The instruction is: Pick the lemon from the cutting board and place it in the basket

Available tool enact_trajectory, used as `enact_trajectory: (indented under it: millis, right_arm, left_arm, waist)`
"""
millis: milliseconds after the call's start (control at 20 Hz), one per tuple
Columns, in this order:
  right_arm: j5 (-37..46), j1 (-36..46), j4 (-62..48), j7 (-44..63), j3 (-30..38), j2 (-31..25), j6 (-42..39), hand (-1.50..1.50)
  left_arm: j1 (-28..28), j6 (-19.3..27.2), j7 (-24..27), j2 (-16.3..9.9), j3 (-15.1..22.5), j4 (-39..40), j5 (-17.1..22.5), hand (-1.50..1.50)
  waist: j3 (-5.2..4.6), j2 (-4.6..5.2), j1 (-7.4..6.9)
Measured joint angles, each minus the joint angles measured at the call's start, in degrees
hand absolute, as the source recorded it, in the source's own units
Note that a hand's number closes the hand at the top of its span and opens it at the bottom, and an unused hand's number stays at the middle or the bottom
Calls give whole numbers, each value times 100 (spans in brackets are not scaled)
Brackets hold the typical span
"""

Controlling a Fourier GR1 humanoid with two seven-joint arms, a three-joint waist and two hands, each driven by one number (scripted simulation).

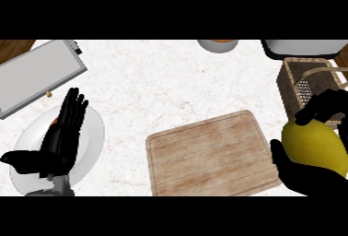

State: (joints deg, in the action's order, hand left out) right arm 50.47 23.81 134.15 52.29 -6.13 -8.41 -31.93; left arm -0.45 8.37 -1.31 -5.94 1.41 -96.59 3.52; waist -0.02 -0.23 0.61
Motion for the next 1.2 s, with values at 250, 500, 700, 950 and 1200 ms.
enact_trajectory:
  millis: [250,500,700,950,1200]
  right_arm:
    - [-656,356,-279,-410,1397,-239,-458,150]
    - [-1656,169,-338,-874,2547,-634,-630,150]
    - [-1984,-38,-733,-1411,3097,-1041,-597,150]
    - [-1768,-326,-1340,-2098,3106,-1321,-298,150]
    - [-1569,-499,-2247,-2980,3200,-1734,4,150]
  left_arm:
    - [73,-54,48,16,9,-28,3,0]
    - [24,1,109,157,94,85,-96,0]
    - [98,-63,124,129,67,0,-101,0]
    - [56,-155,105,120,-8,12,-36,0]
    - [-28,-125,-8,147,-3,-24,-102,0]
  waist:
    - [3,4,-10]
    - [3,11,-19]
    - [3,16,-44]
    - [3,23,-68]
    - [4,27,-77]
